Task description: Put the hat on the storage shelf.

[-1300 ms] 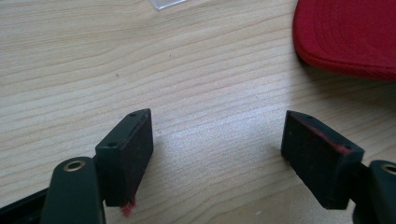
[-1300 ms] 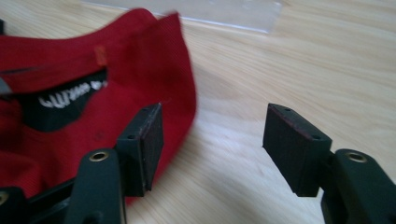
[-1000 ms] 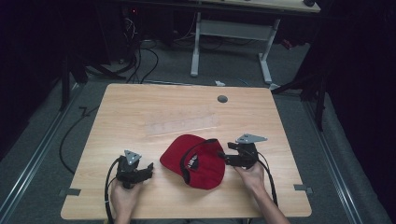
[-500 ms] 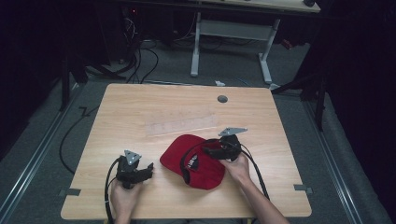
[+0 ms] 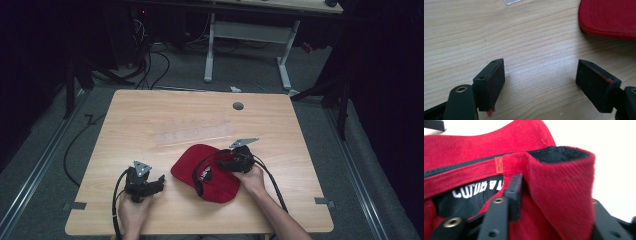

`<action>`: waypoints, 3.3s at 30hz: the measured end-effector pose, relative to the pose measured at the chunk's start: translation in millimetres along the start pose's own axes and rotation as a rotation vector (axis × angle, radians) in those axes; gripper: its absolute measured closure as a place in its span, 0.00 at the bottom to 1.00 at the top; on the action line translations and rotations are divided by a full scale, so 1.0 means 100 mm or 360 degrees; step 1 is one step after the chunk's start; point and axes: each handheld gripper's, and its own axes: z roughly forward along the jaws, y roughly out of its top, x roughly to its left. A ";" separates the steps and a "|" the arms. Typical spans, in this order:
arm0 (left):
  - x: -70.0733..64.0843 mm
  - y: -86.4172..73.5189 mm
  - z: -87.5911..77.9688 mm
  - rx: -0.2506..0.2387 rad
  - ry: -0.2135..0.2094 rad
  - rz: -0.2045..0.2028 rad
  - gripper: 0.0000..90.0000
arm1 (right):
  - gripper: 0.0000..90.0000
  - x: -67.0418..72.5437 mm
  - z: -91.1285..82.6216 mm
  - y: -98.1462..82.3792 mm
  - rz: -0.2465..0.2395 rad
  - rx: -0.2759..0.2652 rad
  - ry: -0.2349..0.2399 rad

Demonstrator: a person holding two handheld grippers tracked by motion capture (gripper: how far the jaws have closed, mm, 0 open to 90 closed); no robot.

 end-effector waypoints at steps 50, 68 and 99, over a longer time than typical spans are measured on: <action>-0.01 0.00 0.00 0.0008 -0.0006 -0.0005 0.25 | 0.96 0.41 -1.01 0.44 -0.0157 -0.0159 0.0053; -0.53 -0.05 -0.17 -0.0066 -0.0336 0.0158 0.23 | 0.96 0.43 -1.28 0.61 -0.0111 -0.0136 0.0024; -1.13 -0.03 -0.26 -0.0137 -0.0630 0.0246 0.14 | 0.95 0.43 -1.29 0.65 -0.0008 -0.0029 -0.0052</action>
